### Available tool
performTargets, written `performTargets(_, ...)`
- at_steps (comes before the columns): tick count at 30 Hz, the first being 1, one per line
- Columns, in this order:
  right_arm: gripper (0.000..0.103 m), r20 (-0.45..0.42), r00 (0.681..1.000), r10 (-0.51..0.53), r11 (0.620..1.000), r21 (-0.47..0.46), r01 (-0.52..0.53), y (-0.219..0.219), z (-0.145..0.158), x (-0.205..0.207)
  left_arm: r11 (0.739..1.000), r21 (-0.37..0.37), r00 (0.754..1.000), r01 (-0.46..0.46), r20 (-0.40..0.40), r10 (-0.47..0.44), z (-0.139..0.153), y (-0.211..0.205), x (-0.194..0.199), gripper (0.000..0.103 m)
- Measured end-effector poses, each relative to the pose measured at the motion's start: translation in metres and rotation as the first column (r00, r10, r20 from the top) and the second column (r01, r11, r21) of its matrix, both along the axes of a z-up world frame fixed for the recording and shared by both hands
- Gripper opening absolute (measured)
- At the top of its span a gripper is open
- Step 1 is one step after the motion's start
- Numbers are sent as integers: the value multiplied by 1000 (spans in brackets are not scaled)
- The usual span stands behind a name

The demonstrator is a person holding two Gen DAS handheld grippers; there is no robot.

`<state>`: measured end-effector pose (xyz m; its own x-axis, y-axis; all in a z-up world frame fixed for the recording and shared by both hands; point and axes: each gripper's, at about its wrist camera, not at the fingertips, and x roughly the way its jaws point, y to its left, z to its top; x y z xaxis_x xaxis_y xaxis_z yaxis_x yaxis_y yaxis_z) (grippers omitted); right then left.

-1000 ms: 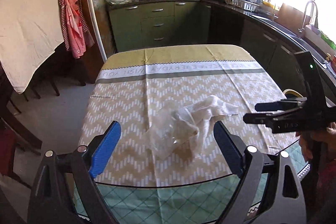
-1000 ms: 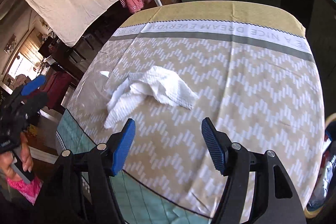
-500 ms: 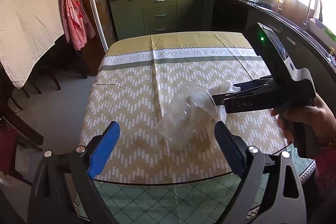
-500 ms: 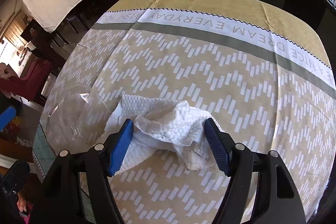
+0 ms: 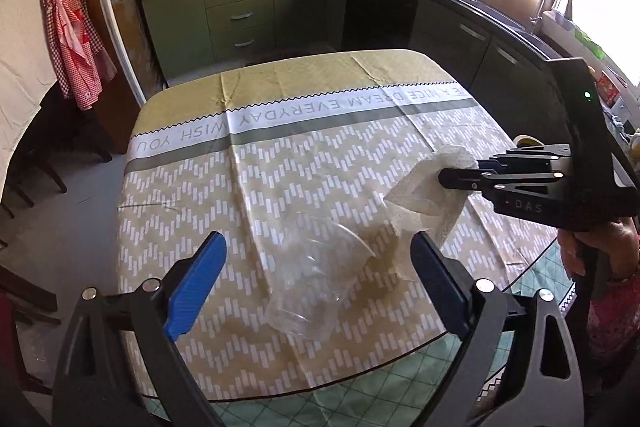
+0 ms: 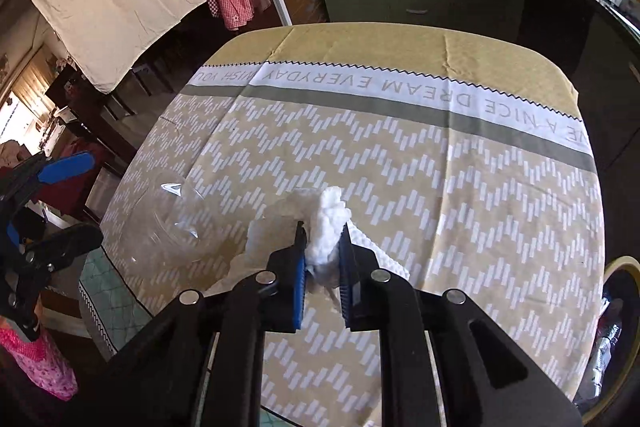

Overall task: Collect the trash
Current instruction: 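Grasp the clear plastic cup rim with left while right lifts the paper towel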

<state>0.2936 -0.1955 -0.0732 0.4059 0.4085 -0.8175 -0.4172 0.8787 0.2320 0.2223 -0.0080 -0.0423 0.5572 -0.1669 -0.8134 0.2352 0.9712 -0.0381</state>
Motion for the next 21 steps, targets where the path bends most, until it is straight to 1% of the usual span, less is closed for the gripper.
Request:
performTargets(4,15,10,1000,-21,999,25,20,-21,9,-11,1000,8,998,14,-59,-14,-2,-6,25,89)
performTargets(7,15,12,1000,-27,999,31,27,-27,10,-15,1000,-26,987,-17,-163,12,-8,-5,47,89)
performTargets(9,15,10,1000,-26,999,43,25,-30,11,-18,999,-39,977,-22,-212,13,-13,-7,57,89)
performTargets(11,15,10,1000,-22,998,51,22,-30,10,-20,999,-11,969,-41,-243,37,-17,-7,63,88)
performTargets(13,15,7,1000,-13,999,52,13,-30,10,-21,999,27,964,-36,-263,42,-22,-9,65,88)
performTargets(16,15,7,1000,-1,999,45,1,-30,10,-22,999,22,941,-41,-334,46,-33,-4,68,88)
performTargets(19,15,8,1000,5,999,47,-5,-29,11,-23,999,26,926,-41,-375,47,-40,-3,72,87)
performTargets(20,15,9,1000,5,999,47,-6,-29,11,-24,999,31,922,-39,-384,48,-41,-3,74,86)
performTargets(21,15,9,1000,6,999,48,-6,-29,12,-24,999,32,917,-38,-397,48,-44,-3,76,82)
